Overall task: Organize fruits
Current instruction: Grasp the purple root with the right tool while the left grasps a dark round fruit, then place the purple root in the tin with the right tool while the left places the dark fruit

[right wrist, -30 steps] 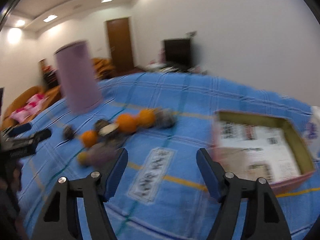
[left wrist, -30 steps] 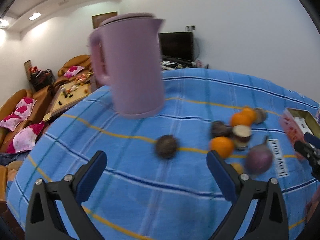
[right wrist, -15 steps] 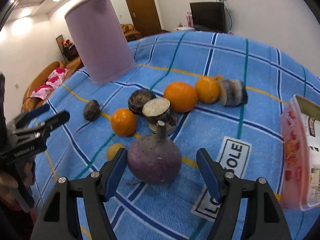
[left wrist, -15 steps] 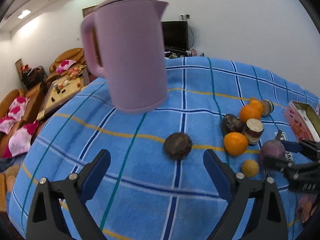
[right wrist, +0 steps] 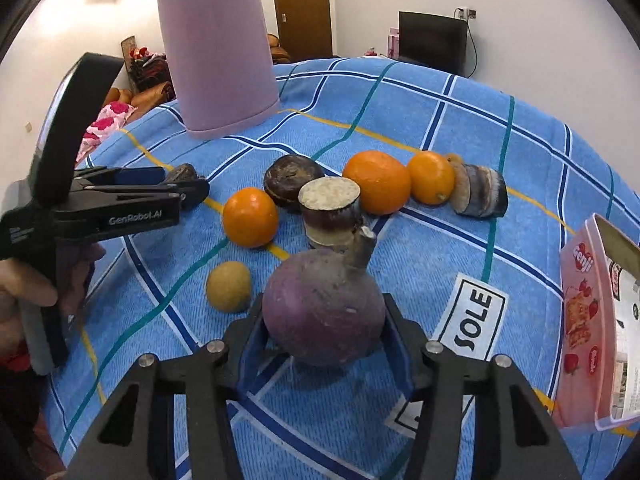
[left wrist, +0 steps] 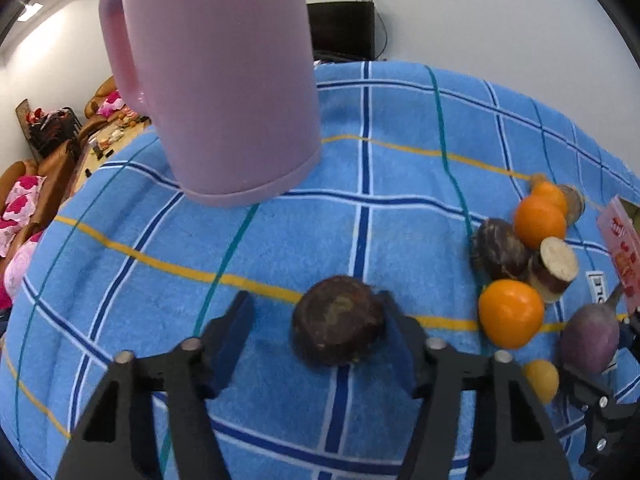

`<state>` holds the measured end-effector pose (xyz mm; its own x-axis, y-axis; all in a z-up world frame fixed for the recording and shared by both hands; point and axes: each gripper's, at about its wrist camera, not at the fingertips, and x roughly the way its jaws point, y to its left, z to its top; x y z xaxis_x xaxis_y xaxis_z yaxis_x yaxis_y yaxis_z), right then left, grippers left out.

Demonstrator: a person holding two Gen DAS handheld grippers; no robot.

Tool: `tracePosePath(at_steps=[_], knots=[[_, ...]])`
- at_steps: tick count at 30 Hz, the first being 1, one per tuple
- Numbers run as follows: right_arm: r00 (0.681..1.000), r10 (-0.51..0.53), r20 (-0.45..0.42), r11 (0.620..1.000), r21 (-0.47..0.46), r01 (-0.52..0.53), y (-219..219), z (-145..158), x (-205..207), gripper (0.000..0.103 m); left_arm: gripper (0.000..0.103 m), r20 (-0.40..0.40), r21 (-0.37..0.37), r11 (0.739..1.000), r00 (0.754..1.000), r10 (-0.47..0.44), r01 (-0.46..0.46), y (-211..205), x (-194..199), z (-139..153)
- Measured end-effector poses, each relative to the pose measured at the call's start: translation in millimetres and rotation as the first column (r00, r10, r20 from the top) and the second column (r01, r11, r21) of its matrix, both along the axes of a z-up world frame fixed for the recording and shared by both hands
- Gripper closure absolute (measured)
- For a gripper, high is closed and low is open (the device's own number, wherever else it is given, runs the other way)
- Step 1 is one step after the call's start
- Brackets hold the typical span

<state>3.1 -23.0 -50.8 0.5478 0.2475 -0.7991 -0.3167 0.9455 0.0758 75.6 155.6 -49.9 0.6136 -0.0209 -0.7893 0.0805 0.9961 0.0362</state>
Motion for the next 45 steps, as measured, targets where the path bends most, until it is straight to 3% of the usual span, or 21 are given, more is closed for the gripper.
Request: tracePosePath(at_steps=[1, 8, 13, 19, 26, 33, 38, 45], knots=[[1.0, -0.006, 0.003, 0.999, 0.031, 0.006, -5.7, 2.7, -1.7, 0.049, 0.06, 0.005, -0.018, 1.0, 1.0, -0.011, 0.011, 0.8, -0.1, -0.5], [0.994, -0.077, 0.076, 0.988, 0.139, 0.066, -39.4, 27.2, -7.0, 0.048, 0.062, 0.013, -0.045, 0.999, 1.0, 0.016, -0.015, -0.1, -5.3, 4.0], [0.981, -0.131, 0.147, 0.985, 0.129, 0.112, -57.9, 42.2, -9.3, 0.048, 0.062, 0.129, -0.046, 0.999, 0.992, -0.002, 0.008, -17.4, -28.3, 38.0], [0.941, -0.238, 0.242, 0.967, 0.148, 0.207, -99.9, 66.8, -16.0, 0.048, 0.061, 0.253, -0.071, 0.989, 0.962, -0.105, 0.127, -70.1, -52.0, 81.9], [0.891, -0.343, 0.296, 0.939, 0.099, 0.329, -169.1, 70.7, -32.6, 0.048, 0.061, 0.286, -0.1, 0.954, 0.927, -0.244, 0.282, -154.1, -64.9, 91.7], [0.839, -0.458, 0.293, 0.885, 0.064, 0.46, -245.0, 63.6, -49.8, 0.048, 0.061, 0.294, -0.111, 0.905, 0.883, -0.366, 0.412, -231.0, -71.1, 91.3], [0.83, -0.483, 0.28, 0.869, 0.037, 0.494, -271.5, 58.4, -52.4, 0.048, 0.061, 0.28, -0.139, 0.871, 0.862, -0.423, 0.472, -281.4, -75.7, 83.6], [0.85, -0.454, 0.268, 0.873, -0.058, 0.485, -274.6, 46.4, -54.2, 0.048, 0.061, 0.215, -0.144, 0.846, 0.85, -0.48, 0.514, -323.4, -80.2, 59.1]])
